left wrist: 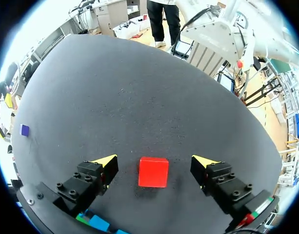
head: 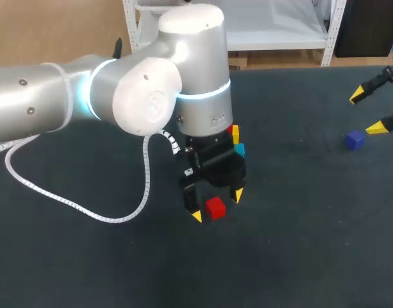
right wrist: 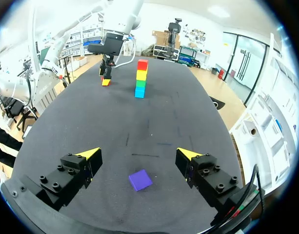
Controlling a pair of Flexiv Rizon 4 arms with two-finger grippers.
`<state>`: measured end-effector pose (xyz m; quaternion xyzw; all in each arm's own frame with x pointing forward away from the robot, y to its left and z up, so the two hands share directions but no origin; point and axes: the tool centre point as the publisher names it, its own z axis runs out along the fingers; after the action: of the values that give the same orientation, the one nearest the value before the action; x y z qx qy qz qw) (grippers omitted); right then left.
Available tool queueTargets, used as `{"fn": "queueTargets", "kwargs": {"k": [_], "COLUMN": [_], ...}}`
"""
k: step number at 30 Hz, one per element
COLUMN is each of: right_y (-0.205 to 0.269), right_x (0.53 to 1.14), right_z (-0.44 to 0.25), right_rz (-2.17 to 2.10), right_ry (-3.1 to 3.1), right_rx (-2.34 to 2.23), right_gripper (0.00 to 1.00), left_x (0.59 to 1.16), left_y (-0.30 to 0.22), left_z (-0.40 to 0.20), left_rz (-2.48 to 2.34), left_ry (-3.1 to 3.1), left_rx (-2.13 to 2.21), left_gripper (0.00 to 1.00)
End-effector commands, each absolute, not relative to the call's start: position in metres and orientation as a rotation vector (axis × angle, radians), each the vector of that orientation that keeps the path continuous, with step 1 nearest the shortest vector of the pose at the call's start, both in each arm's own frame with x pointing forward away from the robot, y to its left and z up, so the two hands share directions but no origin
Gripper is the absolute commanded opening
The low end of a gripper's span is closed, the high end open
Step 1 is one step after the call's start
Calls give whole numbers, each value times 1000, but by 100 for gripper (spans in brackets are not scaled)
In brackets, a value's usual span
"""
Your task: Place the blue cubes, place green cubes on the blue cubes, place the yellow cubes on the green cubes, then place the red cubes on the yellow cubes, and place purple cube on the red cubes.
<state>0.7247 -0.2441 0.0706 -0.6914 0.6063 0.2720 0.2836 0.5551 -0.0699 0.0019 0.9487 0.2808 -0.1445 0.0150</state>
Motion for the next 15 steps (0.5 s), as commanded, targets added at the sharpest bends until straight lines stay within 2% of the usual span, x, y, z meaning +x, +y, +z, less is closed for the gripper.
{"fn": "queueTargets", "kwargs": {"k": [1, 2, 4, 5, 7, 8, 9, 15], "right_y": [-244, -244, -244, -244, -244, -244, -244, -244], "right_x": [725, 725, 725, 725, 725, 725, 725, 725], "right_z": [71, 71, 71, 71, 71, 71, 71, 71], "right_rz": [728, 728, 728, 728, 728, 728, 728, 728], "right_ry": [1622, 1622, 1622, 1622, 1622, 1622, 1622, 1622], "right_rx": [-1850, -1850, -1850, -1850, -1850, -1850, -1850, -1850], "right_gripper": [100, 100, 100, 100, 100, 100, 100, 100], "left_x": [559, 560, 560, 560, 560, 560, 561, 562], "left_y": [-69, -69, -68, -68, -69, -68, -68, -67], "left_z": [0, 0, -1, -1, -1, -2, -2, -6], "left_rz": [-456, -454, -444, -442, -442, -440, -441, -436], "left_ry": [884, 887, 888, 889, 890, 892, 896, 907], "left_rx": [2948, 2945, 2949, 2949, 2945, 2942, 2938, 2936], "left_gripper": [92, 86, 83, 72, 64, 54, 49, 48]}}
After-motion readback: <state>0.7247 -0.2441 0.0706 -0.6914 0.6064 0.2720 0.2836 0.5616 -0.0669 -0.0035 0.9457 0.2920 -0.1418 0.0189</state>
